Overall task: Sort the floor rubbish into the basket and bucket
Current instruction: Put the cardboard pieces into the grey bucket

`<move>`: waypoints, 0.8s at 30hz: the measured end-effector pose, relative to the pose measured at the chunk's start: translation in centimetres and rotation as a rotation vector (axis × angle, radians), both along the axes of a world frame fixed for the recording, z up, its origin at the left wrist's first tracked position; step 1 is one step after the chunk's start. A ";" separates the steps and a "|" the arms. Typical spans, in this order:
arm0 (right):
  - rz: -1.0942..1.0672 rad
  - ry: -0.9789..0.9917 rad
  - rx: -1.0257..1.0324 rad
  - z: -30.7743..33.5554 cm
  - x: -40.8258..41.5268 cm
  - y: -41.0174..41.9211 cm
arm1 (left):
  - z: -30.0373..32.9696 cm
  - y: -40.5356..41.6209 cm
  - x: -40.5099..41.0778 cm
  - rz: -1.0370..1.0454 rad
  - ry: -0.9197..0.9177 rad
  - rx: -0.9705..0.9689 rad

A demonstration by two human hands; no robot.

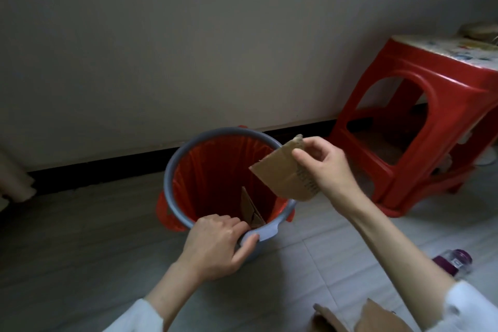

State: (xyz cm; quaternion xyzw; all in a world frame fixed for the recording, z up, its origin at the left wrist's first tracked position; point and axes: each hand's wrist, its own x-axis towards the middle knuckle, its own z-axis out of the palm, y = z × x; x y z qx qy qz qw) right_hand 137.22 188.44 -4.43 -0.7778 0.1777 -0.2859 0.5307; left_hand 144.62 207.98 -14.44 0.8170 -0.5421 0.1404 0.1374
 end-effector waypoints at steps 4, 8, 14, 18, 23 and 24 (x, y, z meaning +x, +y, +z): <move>-0.068 0.045 -0.091 -1.8 3.8 2.6 | -0.1 0.1 -0.1 -0.013 -0.010 -0.023; 0.053 0.188 -0.263 -4.4 5.2 4.7 | 0.3 -0.1 -0.1 0.018 -0.011 -0.019; -0.006 0.163 -0.329 -4.4 1.9 2.9 | 0.7 -0.2 0.6 0.041 0.026 -0.006; -0.116 0.170 -0.240 -5.0 -3.7 0.2 | 1.3 -0.7 -0.4 -0.036 0.071 -0.207; -0.132 0.676 -0.110 -10.4 -12.4 -3.0 | 1.3 -4.4 -5.0 -0.379 -0.097 -0.182; -0.078 0.830 -0.096 -11.7 -14.0 -3.6 | 0.6 -5.6 -6.1 -0.442 -0.082 -0.095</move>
